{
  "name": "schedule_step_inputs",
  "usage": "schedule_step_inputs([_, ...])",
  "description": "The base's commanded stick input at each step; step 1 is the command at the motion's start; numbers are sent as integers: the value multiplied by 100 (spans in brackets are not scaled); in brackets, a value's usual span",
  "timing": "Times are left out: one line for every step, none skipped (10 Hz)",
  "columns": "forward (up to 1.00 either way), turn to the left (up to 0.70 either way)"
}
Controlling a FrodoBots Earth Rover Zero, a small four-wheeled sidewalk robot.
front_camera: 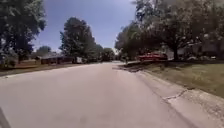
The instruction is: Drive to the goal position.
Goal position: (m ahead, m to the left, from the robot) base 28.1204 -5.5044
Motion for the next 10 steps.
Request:
schedule_step_inputs([70,0])
schedule_step_inputs([70,0])
schedule_step_inputs([70,0])
schedule_step_inputs([70,0])
schedule_step_inputs([70,0])
schedule_step_inputs([70,0])
schedule_step_inputs([70,0])
schedule_step_inputs([70,0])
schedule_step_inputs([70,0])
schedule_step_inputs([70,0])
